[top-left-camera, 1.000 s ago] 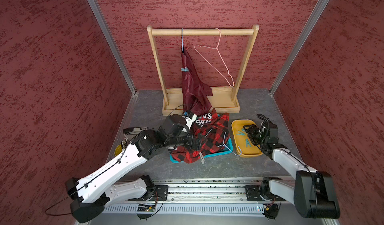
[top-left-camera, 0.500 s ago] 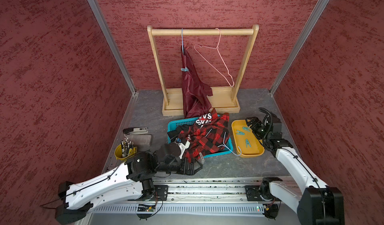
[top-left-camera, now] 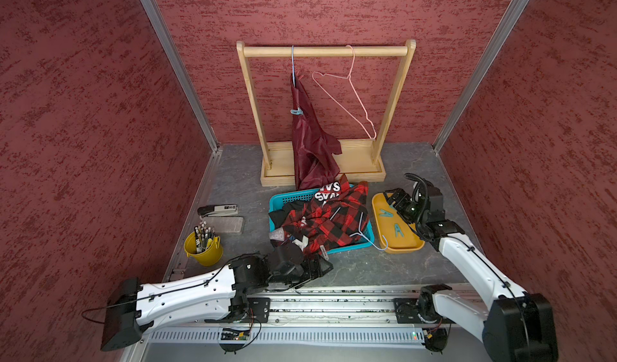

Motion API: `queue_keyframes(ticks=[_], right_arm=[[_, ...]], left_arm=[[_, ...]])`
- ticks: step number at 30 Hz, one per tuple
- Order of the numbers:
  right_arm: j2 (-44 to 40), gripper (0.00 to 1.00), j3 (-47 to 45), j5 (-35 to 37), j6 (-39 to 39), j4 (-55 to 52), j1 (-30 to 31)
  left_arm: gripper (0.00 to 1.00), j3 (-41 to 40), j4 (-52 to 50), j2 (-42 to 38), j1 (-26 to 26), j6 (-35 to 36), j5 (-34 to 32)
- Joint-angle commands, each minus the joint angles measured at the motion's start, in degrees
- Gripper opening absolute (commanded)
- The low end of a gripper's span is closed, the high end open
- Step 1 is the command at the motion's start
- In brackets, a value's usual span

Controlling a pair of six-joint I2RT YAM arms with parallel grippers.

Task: Remove the clothespins securing long-sleeve shirts to the hanger
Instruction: Remove the clamp from the hanger.

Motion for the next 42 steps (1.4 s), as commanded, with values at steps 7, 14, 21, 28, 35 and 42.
queue_keyframes(ticks=[7, 14, 21, 28, 35, 42], right_arm=[[-0.46, 0.87, 1.99, -4.02, -0.98, -0.31, 0.60], [-0.78, 0.87, 3.16, -6.88, -2.61, -2.23, 0.64], [0.14, 0.87, 2.48, -9.50, -2.00, -0.36, 0.69], [0.48, 0.87, 1.73, -10.88, -0.93, 1.47, 0.69], [0.67, 0.87, 1.38, -11.83, -0.88, 1.96, 0.70], [0.31, 0.88, 0.48, -12.06, -0.56, 2.52, 0.68]], left_arm=[[0.82, -5.56, 15.60, 0.67, -0.34, -9.06, -11.45], [0.74, -4.58, 26.18, 11.05, -5.22, -15.18, -19.89], [0.69, -5.40, 23.40, 8.76, -10.87, -20.41, -30.81], [0.65, -6.18, 29.15, 11.89, -13.13, -22.69, -36.40], [0.60, -6.94, 33.47, 15.39, -14.75, -24.63, -39.48], [0.51, -7.42, 35.15, 16.18, -14.92, -24.40, -40.58]])
